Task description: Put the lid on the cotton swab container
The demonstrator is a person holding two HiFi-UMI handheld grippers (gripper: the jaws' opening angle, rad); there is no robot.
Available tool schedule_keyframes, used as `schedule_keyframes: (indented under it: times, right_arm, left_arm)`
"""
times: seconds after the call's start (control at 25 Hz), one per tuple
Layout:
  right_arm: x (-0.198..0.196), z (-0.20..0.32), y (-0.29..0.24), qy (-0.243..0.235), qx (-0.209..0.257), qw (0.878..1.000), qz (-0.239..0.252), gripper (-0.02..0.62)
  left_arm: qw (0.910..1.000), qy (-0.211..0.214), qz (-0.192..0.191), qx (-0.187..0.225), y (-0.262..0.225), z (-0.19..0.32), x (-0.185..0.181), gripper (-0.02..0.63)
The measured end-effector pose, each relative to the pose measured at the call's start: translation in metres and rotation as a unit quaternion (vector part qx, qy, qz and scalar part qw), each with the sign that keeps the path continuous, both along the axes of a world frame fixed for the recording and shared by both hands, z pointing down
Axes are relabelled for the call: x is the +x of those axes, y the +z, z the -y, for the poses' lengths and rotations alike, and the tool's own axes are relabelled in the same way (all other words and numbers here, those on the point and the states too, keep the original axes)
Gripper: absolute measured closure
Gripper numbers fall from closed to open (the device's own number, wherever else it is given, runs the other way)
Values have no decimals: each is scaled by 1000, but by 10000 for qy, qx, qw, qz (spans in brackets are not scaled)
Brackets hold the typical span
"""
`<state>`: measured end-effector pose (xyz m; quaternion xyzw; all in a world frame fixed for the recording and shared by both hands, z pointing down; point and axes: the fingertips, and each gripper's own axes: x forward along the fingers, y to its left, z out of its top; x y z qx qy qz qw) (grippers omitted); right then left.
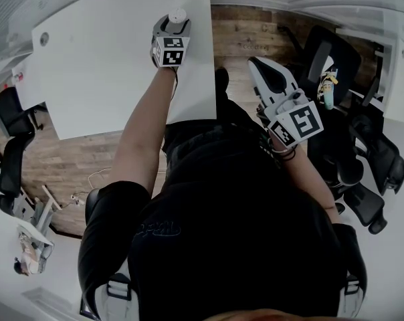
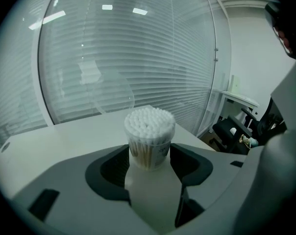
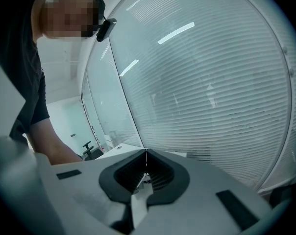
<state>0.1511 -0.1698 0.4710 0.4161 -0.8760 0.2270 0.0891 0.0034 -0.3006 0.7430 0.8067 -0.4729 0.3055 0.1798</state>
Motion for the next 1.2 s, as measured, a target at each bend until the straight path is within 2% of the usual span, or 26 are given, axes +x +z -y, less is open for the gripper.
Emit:
schedule_keyframes:
  times: [0.52, 1.2]
  right_arm:
    - [-4, -6, -4, -104, 54, 9999, -34, 572]
    - [-5, -26, -28, -187, 376, 9991, 39, 572]
  left_arm:
    - [9999, 142, 58, 80, -5, -2, 0, 354]
    - [9983, 264, -142, 508, -59, -28, 2, 357]
